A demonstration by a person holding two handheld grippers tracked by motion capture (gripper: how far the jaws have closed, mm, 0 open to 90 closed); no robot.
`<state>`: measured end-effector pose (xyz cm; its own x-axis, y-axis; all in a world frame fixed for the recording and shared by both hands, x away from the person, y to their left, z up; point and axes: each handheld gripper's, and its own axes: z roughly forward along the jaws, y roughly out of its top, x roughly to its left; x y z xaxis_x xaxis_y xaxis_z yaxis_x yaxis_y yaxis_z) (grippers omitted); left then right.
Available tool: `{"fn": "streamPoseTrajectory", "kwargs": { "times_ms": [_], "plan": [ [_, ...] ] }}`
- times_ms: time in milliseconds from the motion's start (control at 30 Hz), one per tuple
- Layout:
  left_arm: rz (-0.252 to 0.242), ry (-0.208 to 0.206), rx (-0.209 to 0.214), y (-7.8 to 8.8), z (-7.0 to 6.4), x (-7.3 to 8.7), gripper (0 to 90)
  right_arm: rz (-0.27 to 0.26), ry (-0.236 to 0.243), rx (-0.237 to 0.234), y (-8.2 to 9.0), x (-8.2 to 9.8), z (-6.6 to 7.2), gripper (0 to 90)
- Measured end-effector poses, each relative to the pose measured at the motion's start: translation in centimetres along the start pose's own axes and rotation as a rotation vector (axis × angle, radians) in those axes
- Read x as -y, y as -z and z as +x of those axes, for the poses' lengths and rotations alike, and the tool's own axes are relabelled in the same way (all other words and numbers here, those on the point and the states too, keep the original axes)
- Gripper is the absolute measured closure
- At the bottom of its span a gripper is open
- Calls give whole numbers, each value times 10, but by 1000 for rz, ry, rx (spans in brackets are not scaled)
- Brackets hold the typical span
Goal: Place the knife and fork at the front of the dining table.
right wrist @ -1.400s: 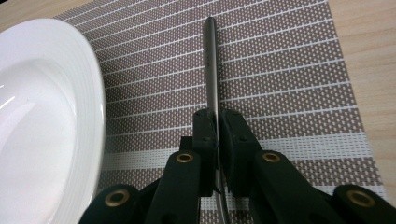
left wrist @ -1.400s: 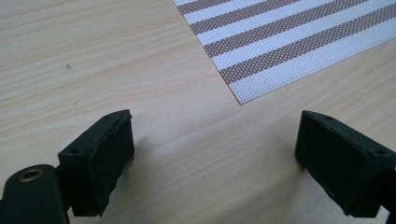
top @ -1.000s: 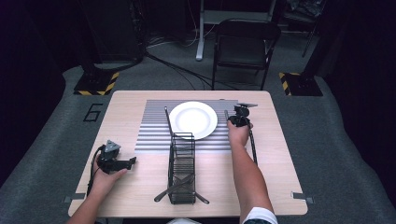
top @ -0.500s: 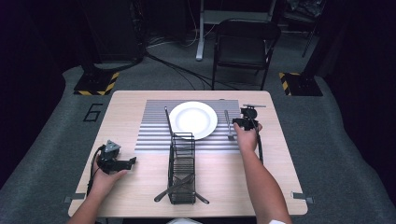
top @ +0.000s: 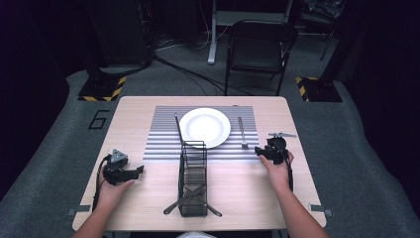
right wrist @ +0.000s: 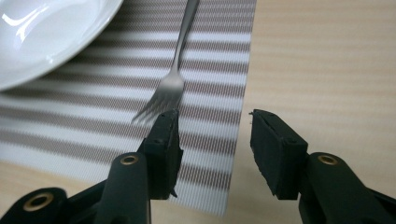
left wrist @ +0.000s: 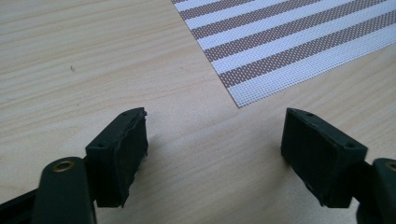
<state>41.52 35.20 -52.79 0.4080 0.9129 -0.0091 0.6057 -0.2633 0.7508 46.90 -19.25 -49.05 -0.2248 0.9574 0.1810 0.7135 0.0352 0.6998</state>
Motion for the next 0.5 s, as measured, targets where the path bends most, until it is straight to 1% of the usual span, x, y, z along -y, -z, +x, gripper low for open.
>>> {"fn": "streamPoseTrajectory", "kwargs": {
  "times_ms": [33, 67, 100, 133, 167, 267, 367, 400, 433, 467, 500],
  "plan": [
    [-1, 0, 1, 0, 0, 0, 274, 10, 6, -12, 1, 9, 3, 503],
    [-7, 2, 0, 0, -1, 0, 274, 10, 6, -12, 1, 9, 3, 503],
    [-11, 3, 0, 0, -1, 0, 288, 11, 15, -16, 2, 13, 5, 500],
    [-12, 5, -2, 1, -1, 1, 310, 12, 58, -24, 3, 21, 10, 485],
    [-12, 4, -1, 1, -1, 0, 310, 12, 58, -24, 3, 21, 10, 485],
    [-12, 9, -2, 2, -3, 1, 344, -6, 139, -39, 1, 30, 19, 464],
    [-15, 22, -1, 2, -4, 0, 355, -7, 184, -61, -2, 35, 27, 454],
    [-11, 26, 2, 3, -4, 0, 378, -5, 191, -73, -3, 37, 30, 453],
    [-5, 38, 9, 4, -5, -1, 416, -5, 204, -91, -4, 38, 34, 444],
    [-5, 38, 9, 4, -5, -1, 421, -5, 204, -91, -4, 38, 34, 444],
    [-1, 46, 14, 5, -5, -1, 421, -11, 223, -90, -4, 38, 35, 442]
  ]
}}
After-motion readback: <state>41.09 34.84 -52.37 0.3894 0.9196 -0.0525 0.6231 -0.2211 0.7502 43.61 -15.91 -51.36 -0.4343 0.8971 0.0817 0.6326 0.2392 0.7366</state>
